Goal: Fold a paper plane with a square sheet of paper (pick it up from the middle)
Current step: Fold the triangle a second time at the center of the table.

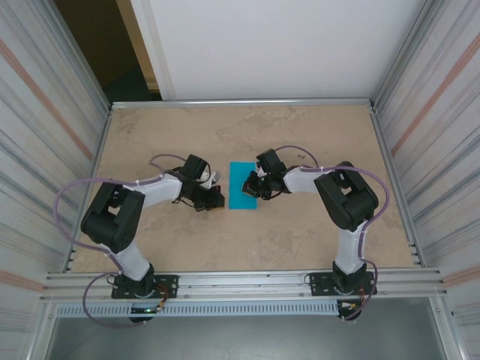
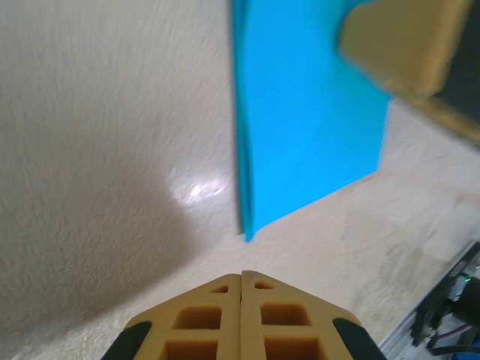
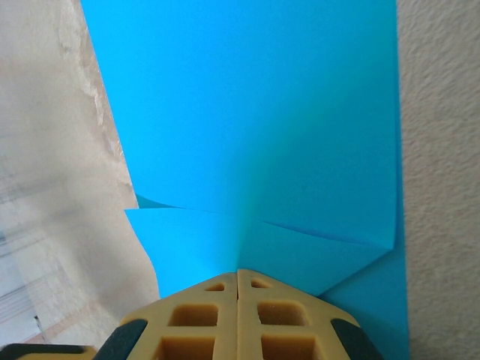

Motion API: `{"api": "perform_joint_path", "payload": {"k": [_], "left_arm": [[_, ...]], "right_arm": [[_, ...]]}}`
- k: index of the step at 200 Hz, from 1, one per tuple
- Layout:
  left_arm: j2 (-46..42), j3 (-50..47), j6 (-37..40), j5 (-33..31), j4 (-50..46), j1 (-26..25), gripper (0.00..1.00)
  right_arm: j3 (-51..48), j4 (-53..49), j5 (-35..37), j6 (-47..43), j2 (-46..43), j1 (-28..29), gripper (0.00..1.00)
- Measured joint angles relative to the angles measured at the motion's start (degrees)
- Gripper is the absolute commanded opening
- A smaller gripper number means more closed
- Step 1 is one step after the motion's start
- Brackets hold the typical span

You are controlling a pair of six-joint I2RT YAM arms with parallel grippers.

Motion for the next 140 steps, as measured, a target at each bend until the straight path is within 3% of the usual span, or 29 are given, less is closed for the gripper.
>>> {"api": "perform_joint_path", "payload": {"k": [55,140], "left_arm": [[6.1,6.4,-3.1,2.4,6.3,-1.0,0.0],[10.0,5.7,-3.4,1.0,3.1,-1.1,0.0]], "right_arm": [[0.3,-0.4,0.0,0.0,0.1,0.0,0.0],[2.2,-3.3,-0.1,-0.2,0.5,0.0,0.0]]}}
